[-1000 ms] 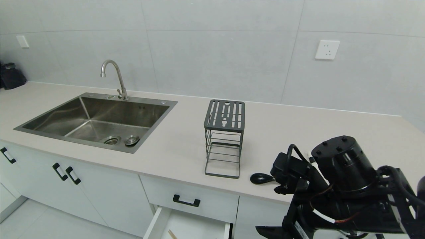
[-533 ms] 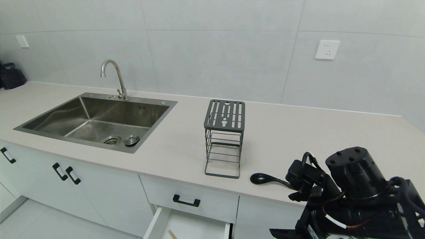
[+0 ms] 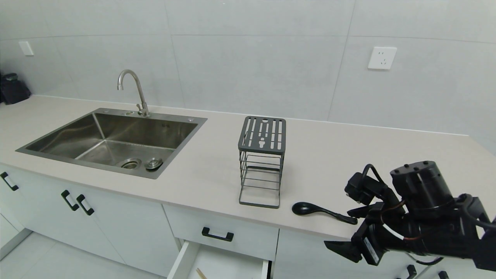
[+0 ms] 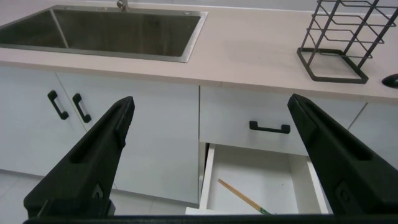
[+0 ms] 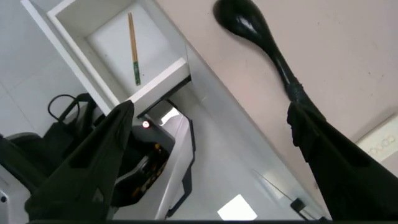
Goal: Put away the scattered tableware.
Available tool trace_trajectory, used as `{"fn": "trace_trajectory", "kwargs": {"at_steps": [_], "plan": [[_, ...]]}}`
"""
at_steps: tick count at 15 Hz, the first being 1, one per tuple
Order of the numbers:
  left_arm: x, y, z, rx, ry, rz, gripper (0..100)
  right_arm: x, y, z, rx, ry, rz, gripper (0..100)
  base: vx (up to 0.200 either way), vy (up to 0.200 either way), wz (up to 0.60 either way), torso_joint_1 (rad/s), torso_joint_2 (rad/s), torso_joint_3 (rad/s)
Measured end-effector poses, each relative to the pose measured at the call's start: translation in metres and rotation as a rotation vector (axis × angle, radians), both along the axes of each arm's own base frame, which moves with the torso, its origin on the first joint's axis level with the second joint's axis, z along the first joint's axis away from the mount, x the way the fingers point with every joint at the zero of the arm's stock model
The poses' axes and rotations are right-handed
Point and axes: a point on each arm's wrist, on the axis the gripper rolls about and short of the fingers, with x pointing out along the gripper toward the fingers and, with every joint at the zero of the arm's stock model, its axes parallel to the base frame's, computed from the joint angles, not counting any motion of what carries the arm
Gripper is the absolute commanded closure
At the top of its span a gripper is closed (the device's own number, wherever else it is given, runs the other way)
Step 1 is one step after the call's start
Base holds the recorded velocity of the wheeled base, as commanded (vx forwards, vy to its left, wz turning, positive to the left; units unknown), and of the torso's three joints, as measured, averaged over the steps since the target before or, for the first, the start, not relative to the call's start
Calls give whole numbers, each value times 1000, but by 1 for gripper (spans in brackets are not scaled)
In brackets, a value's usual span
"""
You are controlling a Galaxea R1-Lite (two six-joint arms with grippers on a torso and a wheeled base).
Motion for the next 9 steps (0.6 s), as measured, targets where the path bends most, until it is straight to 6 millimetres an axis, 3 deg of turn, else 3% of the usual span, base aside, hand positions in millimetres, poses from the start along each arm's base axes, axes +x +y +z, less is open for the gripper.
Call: {"fn": "trace_trajectory", "kwargs": {"at_steps": [9], "plan": [[0,0,0,0,0,0,0,47,-11,-20,-46,0,26,0,0,0,0,0,0,0]]}}
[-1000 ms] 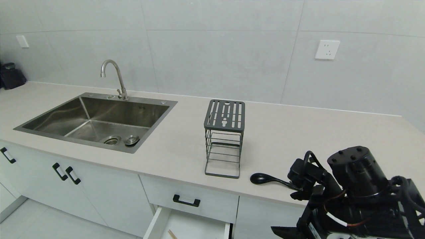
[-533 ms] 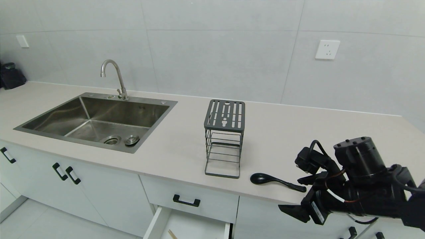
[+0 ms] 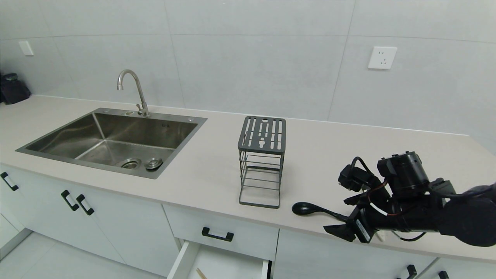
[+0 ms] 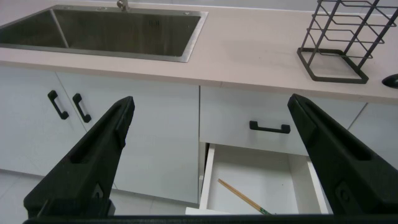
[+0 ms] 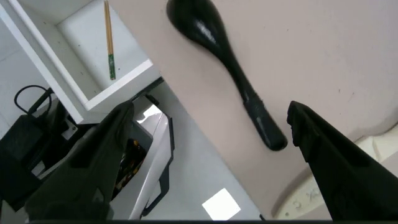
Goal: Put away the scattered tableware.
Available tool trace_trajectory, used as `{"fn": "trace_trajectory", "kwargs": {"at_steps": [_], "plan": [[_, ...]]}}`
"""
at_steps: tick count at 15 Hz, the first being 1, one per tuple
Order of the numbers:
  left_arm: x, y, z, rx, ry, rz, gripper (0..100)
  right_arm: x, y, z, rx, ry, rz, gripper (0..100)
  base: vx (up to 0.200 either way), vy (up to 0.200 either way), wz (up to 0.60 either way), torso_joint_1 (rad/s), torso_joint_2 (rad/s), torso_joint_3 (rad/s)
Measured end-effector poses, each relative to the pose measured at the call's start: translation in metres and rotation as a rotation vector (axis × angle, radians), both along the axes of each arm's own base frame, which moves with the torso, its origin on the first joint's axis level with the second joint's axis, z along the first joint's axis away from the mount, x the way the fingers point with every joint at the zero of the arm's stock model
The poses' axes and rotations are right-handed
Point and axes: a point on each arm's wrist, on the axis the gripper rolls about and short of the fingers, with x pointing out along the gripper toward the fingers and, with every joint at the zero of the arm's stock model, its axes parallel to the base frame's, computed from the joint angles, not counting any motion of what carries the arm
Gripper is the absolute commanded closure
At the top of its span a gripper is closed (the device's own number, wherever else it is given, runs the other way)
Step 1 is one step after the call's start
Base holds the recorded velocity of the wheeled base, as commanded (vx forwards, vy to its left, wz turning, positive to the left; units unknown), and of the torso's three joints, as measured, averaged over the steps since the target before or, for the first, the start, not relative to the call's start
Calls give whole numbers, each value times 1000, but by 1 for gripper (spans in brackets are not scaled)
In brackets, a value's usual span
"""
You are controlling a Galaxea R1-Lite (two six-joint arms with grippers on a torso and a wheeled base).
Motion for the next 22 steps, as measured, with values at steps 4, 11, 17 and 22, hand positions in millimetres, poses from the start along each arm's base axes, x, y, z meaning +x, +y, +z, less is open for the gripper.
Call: {"fn": "trace_trajectory", "kwargs": {"at_steps": [4,11,17,22], "plan": [[0,0,0,0,0,0,0,21,7,-9,-4,-5,-1,0,0,0,0,0,0,0],[0,0,0,0,0,0,0,31,10,-29,-16,37,-10,0,0,0,0,0,0,0],[0,0,0,0,0,0,0,39,15,-34,-19,39,-10,0,0,0,0,0,0,0],[0,0,0,0,0,0,0,43,18,-39,-19,49,-12,0,0,0,0,0,0,0]]}}
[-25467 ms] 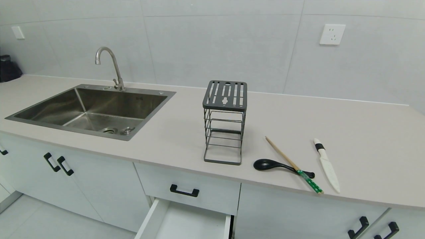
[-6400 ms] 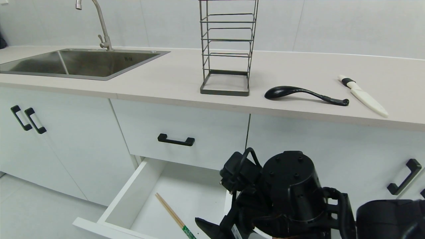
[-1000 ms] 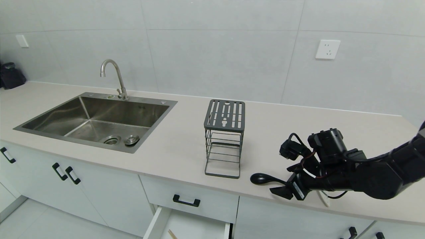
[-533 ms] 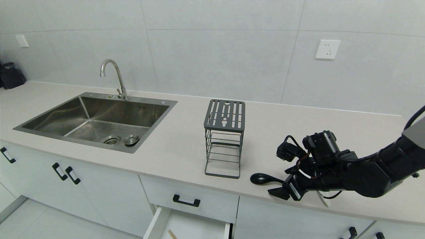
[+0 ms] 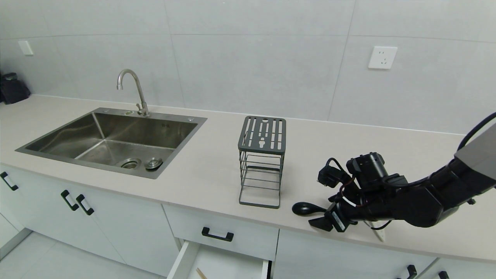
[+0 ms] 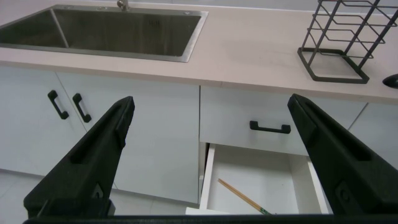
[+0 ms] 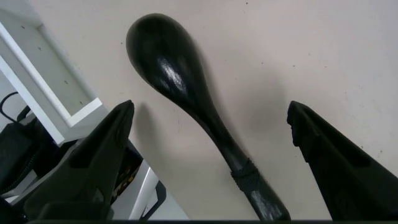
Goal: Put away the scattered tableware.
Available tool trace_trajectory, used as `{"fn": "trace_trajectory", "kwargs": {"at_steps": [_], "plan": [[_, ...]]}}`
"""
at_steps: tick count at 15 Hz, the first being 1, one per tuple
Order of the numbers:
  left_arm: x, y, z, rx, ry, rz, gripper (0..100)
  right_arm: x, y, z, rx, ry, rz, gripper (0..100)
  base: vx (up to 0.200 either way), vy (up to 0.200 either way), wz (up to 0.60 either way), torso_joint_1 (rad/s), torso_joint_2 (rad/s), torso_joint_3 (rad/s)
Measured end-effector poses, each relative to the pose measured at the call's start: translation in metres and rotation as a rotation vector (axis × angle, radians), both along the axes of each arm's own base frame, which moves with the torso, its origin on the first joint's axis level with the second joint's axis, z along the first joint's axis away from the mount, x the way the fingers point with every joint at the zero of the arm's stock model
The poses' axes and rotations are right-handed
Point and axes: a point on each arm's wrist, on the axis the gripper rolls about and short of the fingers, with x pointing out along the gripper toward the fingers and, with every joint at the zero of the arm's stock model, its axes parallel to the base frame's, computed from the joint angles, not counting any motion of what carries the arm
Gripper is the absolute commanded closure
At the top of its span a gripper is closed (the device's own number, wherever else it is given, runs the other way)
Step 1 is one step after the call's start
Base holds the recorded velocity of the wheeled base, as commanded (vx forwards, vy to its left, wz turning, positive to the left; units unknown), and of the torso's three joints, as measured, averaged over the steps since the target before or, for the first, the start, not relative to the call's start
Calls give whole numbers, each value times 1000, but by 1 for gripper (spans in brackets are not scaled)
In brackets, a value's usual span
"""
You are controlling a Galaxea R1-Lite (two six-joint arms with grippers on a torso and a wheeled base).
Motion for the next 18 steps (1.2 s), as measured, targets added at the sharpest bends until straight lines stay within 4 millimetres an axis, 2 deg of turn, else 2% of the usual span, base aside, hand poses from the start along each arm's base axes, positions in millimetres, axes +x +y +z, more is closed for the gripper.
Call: {"fn": "trace_trajectory", "kwargs": {"at_steps": [3,4,13,18], "plan": [[0,0,0,0,0,0,0,1,0,-3,-3,8,0,0,0,0,0,0,0,0],[0,0,0,0,0,0,0,1,1,-4,-4,10,-1,100,0,0,0,0,0,0],[0,0,0,0,0,0,0,-4,8,-6,-37,14,-38,100,0,0,0,0,0,0],[0,0,0,0,0,0,0,-12,10,0,-36,4,-18,100,0,0,0,0,0,0]]}}
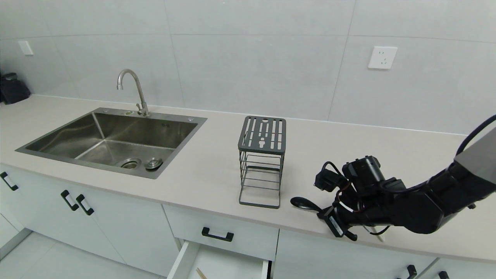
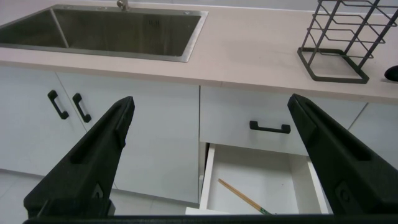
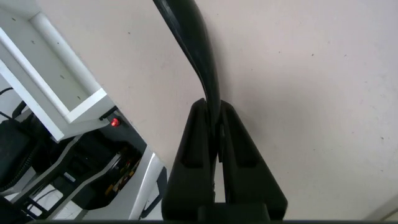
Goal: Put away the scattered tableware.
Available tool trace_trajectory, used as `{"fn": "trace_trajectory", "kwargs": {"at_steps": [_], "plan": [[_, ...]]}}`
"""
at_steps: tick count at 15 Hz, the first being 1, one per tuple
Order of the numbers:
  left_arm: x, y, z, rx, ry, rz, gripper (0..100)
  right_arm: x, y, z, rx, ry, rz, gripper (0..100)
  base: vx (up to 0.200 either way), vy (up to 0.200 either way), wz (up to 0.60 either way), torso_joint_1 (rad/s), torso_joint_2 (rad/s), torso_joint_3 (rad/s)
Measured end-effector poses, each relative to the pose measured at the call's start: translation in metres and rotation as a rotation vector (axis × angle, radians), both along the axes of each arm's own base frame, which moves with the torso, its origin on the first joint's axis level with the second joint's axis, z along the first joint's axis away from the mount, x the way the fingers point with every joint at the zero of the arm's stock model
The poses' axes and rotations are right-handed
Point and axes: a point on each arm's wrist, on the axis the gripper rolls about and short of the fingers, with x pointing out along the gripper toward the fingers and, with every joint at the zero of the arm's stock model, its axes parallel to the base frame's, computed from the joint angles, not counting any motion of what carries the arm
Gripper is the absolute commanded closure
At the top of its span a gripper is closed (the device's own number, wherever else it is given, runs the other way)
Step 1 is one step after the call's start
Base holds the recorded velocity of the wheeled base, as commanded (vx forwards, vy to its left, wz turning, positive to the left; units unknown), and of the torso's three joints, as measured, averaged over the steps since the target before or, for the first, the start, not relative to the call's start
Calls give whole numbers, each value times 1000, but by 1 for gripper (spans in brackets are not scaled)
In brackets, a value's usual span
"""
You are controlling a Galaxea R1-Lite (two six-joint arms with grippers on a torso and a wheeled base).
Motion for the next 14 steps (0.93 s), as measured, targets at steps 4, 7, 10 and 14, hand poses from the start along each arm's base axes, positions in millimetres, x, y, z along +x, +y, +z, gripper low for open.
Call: {"fn": "trace_trajectory", "kwargs": {"at_steps": [4,7,10,14], "plan": [[0,0,0,0,0,0,0,-22,-3,15,5,-23,25,100,0,0,0,0,0,0],[0,0,0,0,0,0,0,-39,-6,23,14,-43,41,100,0,0,0,0,0,0],[0,0,0,0,0,0,0,-47,-3,27,27,-72,64,100,0,0,0,0,0,0],[0,0,0,0,0,0,0,-52,4,30,34,-82,95,100,0,0,0,0,0,0]]}}
